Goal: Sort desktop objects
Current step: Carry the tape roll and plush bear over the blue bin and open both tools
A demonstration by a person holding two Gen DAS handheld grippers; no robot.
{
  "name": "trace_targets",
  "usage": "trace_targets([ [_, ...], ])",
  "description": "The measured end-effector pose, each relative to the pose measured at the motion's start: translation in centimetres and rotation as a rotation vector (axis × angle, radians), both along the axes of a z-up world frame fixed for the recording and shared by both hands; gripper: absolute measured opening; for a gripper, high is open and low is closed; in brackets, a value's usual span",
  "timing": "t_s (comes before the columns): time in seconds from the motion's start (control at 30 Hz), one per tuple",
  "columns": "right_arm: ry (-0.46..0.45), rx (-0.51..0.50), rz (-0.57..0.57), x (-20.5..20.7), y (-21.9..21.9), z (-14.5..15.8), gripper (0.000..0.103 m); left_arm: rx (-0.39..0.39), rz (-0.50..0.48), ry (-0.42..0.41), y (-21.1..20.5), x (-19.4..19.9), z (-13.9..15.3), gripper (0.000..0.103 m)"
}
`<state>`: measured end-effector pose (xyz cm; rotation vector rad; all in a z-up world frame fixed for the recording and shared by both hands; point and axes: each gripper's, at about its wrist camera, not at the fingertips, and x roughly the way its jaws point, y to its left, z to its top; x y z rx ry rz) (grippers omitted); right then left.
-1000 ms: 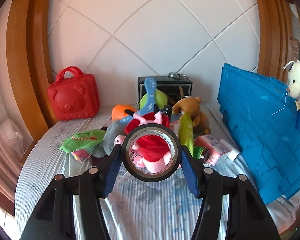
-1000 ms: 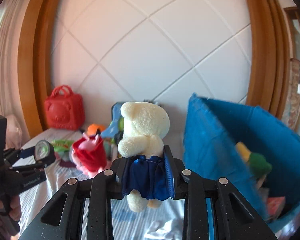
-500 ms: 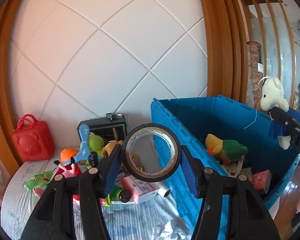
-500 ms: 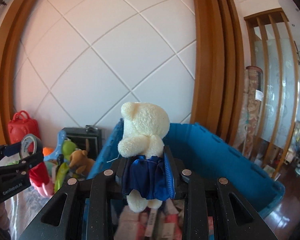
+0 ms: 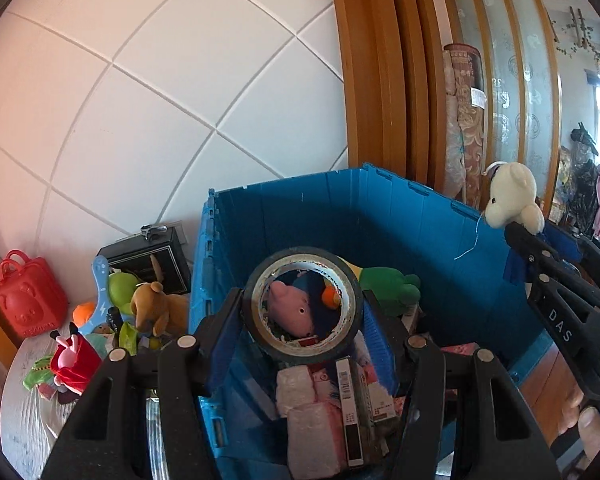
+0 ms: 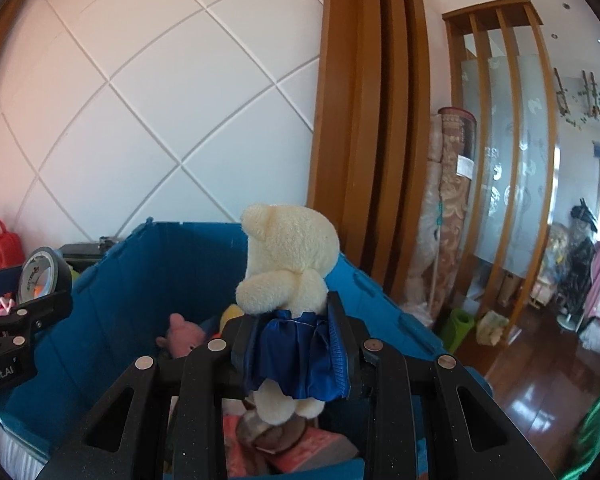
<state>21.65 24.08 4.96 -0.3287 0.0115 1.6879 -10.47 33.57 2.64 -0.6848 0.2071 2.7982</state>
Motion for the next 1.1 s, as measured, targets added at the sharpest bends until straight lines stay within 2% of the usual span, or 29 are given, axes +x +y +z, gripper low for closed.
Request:
trace_targets([
  [0.23, -0.011, -0.099, -0.026, 1.9, 2.9, -2.0, 0.029, -0.052, -0.009, -0.098, 2.9, -1.3, -2.2, 0.057],
  [0.4, -0.026, -0.186, -0.06, 2.6, 4.7, -3.2, 0.029, -0.055, -0.019, -0.169, 3.7, -2.6, -3.1, 0.057],
  [0.7, -0.026, -0.204, -0.089, 3.2, 5.6, -3.1, 0.03, -0.042, -0.035, -0.187, 3.9, -3.4, -3.3, 0.057],
  [0.8, -0.029, -0.198, -0.099, 3.3, 5.6, -3.0, 0.033, -0.031, -0.035, -0.188, 3.7, -3.5, -3.2, 0.065],
  [0.83, -0.028, -0.196, -0.103, 3.3, 5.5, -3.0, 0.036, -0.023, -0.039, -0.187, 3.6, -3.5, -3.2, 0.067],
  [0.87, -0.025, -0.195, -0.105, 3.4, 5.5, -2.9, 0.049, -0.019, -0.044, -0.183, 3.5, -3.4, -3.1, 0.07],
  [0.9, -0.019, -0.193, -0.104, 3.4, 5.5, -2.8, 0.073, -0.019, -0.047, -0.179, 3.4, -3.4, -3.1, 0.071],
  [0.97, -0.003, -0.176, -0.099, 3.5, 5.0, -2.6, 0.102, -0.017, -0.049, -0.164, 3.3, -3.1, -2.9, 0.072],
  [1.1, -0.023, -0.127, -0.099, 3.0, 3.9, -1.9, 0.103, 0.003, -0.042, -0.125, 2.4, -2.4, -2.2, 0.078],
])
